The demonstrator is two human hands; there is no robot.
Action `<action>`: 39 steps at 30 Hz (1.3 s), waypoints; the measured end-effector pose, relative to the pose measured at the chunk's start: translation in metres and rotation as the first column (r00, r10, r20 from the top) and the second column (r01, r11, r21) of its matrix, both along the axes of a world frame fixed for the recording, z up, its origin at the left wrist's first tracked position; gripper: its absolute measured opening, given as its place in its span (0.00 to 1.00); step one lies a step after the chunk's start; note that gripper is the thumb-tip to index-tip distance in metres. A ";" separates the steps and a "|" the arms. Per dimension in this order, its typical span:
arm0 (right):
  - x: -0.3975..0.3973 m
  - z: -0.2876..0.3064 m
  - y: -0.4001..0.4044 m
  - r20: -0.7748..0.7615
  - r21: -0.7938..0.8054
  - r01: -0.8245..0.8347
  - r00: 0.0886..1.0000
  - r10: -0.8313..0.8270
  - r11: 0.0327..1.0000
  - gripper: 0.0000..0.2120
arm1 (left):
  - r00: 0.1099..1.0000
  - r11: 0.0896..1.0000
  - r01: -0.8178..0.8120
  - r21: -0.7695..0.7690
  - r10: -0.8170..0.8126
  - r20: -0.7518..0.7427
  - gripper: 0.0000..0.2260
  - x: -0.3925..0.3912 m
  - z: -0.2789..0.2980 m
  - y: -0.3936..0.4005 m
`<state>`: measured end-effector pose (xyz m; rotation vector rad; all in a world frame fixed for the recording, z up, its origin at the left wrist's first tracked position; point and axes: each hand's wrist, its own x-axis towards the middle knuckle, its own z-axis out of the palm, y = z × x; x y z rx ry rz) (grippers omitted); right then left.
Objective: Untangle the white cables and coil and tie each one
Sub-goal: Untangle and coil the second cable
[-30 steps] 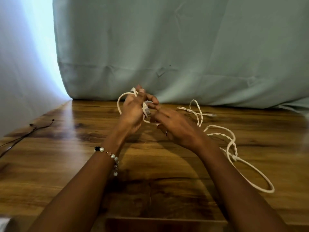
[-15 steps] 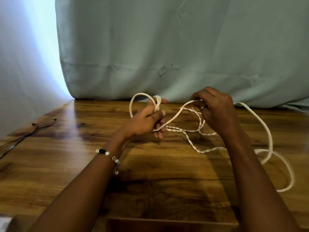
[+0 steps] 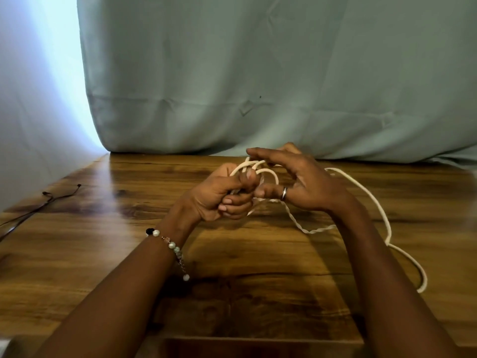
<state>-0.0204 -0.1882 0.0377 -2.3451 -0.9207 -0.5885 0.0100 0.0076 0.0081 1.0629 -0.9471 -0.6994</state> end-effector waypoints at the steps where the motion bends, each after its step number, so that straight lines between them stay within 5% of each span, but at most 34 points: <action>1: 0.000 0.000 0.000 -0.050 0.010 -0.004 0.999 0.004 1.000 0.37 | 0.997 0.998 0.068 -0.018 -0.068 -0.031 0.16 0.000 0.001 0.002; 7: 0.001 -0.001 0.011 -0.169 0.133 -0.095 0.979 0.117 0.986 0.32 | 0.941 0.955 0.292 -0.049 -0.296 -0.165 0.12 0.001 0.007 0.011; 11: 0.005 0.000 0.009 -0.121 0.189 0.020 0.993 0.004 0.982 0.15 | 0.998 0.999 -0.050 0.003 0.050 -0.028 0.12 0.000 0.010 0.009; 14: 0.007 0.000 0.006 -0.010 0.096 0.113 0.994 -0.113 0.989 0.14 | 0.935 0.935 -0.355 0.003 0.355 -0.001 0.14 0.004 0.012 0.006; 19: 0.011 0.000 0.007 0.066 -0.031 0.161 0.985 -0.159 0.986 0.17 | 0.855 0.856 -0.517 0.022 0.517 -0.036 0.17 0.002 0.014 -0.002; 24: 0.006 0.001 0.007 0.071 -0.075 0.179 0.982 -0.174 0.981 0.26 | 0.850 0.859 -0.512 -0.011 0.505 -0.152 0.15 0.002 0.016 -0.005; 29: 0.005 0.000 0.007 0.218 -0.093 0.253 0.949 -0.229 0.963 0.24 | 0.827 0.857 -0.499 -0.127 0.427 -0.366 0.19 0.008 0.025 0.009; 34: -0.001 0.004 0.009 0.454 -0.224 0.604 0.759 -0.467 0.765 0.21 | 0.858 0.868 -0.411 -0.278 0.265 -0.441 0.21 0.010 0.029 0.020; 39: -0.004 0.003 0.009 0.389 -0.331 0.724 0.689 -0.612 0.605 0.32 | 0.857 0.725 -0.406 -0.556 0.091 -0.507 0.19 0.019 0.023 0.038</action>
